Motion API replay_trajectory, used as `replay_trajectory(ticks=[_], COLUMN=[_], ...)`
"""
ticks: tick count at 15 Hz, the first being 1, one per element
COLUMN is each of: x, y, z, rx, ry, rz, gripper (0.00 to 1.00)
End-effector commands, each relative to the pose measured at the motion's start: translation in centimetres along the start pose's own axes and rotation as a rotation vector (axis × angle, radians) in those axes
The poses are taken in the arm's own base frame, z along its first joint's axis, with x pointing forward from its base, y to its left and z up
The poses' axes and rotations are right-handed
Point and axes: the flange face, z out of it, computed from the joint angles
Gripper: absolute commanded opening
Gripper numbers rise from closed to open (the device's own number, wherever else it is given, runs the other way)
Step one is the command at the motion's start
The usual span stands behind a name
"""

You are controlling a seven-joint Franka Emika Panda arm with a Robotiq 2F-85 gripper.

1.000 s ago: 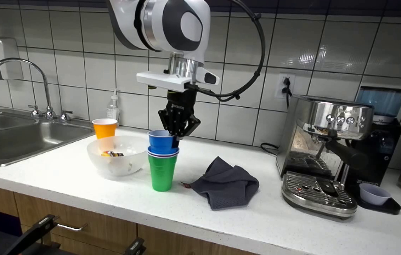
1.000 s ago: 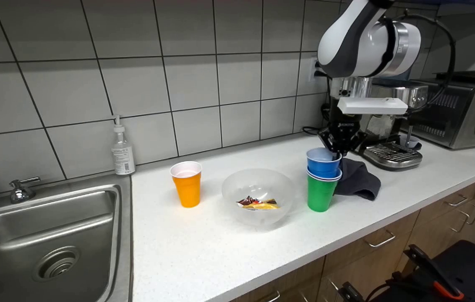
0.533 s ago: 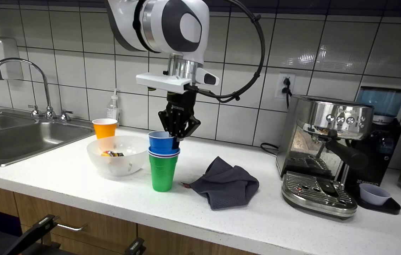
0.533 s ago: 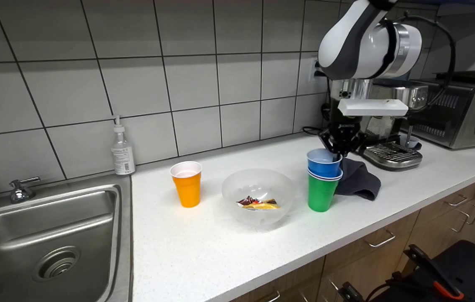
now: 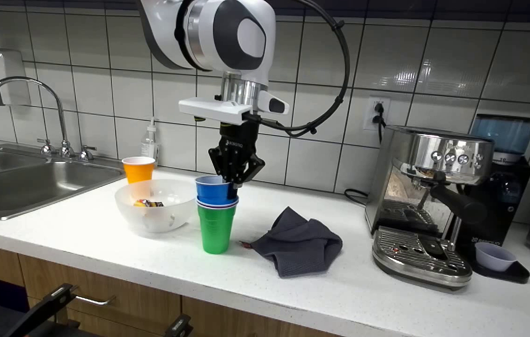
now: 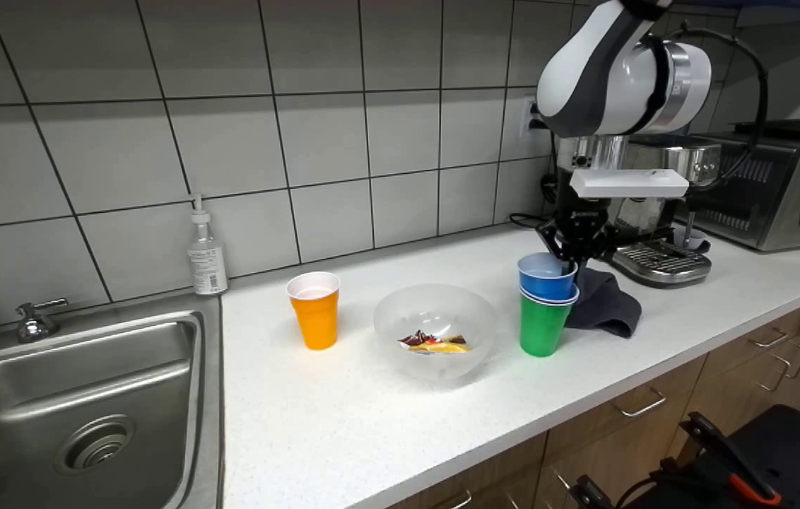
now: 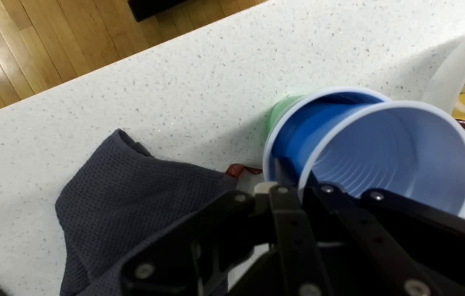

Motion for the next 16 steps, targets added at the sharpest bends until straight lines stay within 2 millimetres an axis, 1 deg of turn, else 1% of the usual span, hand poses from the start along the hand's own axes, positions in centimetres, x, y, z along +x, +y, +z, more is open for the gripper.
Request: replay_trajectory(ticks=[1,6,9,10,11,16], x=[-0.2,-0.21,-0.22,-0.22,-0.23,-0.18], y=[-0.27,-0.33,-0.36,-0.36,-0.35,-0.69], z=[-0.28,-0.33,-0.38,-0.43,-0.5,-1.17], rx=[-0.018,-0.017,-0.016,-0.015,-0.013,-0.012], ry=[0.014,0.014,0.014,0.014,0.014,0.019], rz=[0.013,0.013,0.013,0.013,0.012,0.002], gripper=[0.36,0.73,0.96,0.99,1.0,1.0])
